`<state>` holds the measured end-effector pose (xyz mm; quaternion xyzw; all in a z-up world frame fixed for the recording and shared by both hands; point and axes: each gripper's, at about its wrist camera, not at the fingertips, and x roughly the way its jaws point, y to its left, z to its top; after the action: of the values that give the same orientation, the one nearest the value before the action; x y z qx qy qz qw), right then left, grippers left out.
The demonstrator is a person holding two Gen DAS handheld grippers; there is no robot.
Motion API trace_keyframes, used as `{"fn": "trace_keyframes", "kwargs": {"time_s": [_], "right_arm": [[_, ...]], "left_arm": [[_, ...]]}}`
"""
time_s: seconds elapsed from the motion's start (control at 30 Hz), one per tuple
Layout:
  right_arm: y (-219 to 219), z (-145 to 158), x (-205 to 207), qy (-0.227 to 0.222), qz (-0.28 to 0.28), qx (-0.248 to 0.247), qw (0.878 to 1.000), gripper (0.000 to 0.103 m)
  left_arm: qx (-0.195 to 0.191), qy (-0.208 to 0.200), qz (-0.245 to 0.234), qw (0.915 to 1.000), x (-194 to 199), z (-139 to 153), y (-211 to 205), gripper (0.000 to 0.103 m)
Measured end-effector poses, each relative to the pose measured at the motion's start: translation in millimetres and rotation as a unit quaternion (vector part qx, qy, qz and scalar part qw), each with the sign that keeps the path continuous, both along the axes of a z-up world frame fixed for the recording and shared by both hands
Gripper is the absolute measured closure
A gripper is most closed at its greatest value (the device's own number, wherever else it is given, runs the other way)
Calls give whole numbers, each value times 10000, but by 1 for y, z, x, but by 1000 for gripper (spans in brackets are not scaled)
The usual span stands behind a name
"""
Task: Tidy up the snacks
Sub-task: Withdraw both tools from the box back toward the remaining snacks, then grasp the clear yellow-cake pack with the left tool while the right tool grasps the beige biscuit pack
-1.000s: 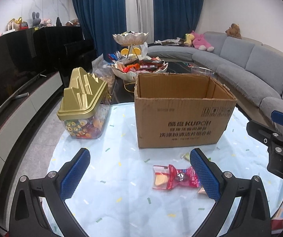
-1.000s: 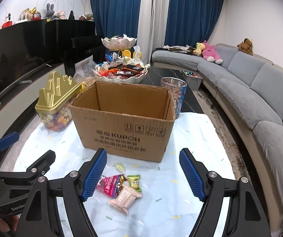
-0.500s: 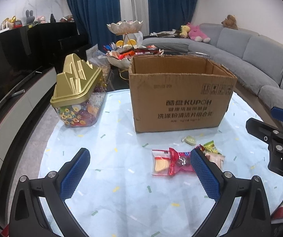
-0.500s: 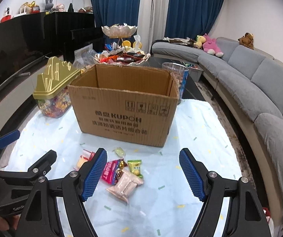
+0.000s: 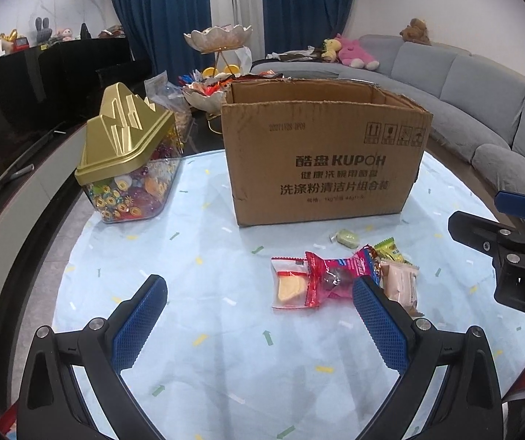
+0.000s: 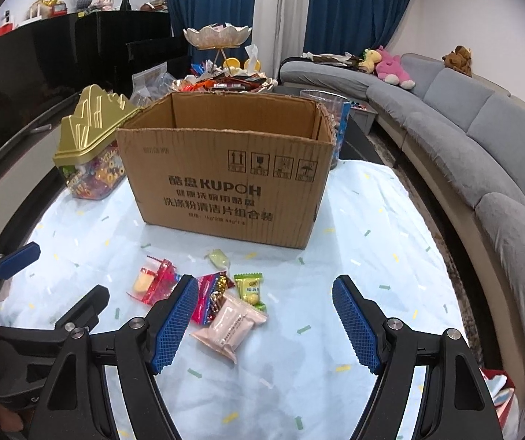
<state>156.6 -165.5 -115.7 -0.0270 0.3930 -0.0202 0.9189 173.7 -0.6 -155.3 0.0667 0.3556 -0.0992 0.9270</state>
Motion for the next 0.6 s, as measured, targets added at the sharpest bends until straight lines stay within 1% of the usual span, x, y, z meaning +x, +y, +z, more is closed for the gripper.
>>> {"fn": "trace_keyframes", "kwargs": {"time_s": [0.3,0.6], "right_arm": [[2,-12,0,133,41,-47,9999,27],[1,-26,5,327,26,-50,9994,27]], "left_arm": [[-3,33,-165,9999,3,-15,-6,0],[175,44,-360,9992,9,-32,-15,0]]}}
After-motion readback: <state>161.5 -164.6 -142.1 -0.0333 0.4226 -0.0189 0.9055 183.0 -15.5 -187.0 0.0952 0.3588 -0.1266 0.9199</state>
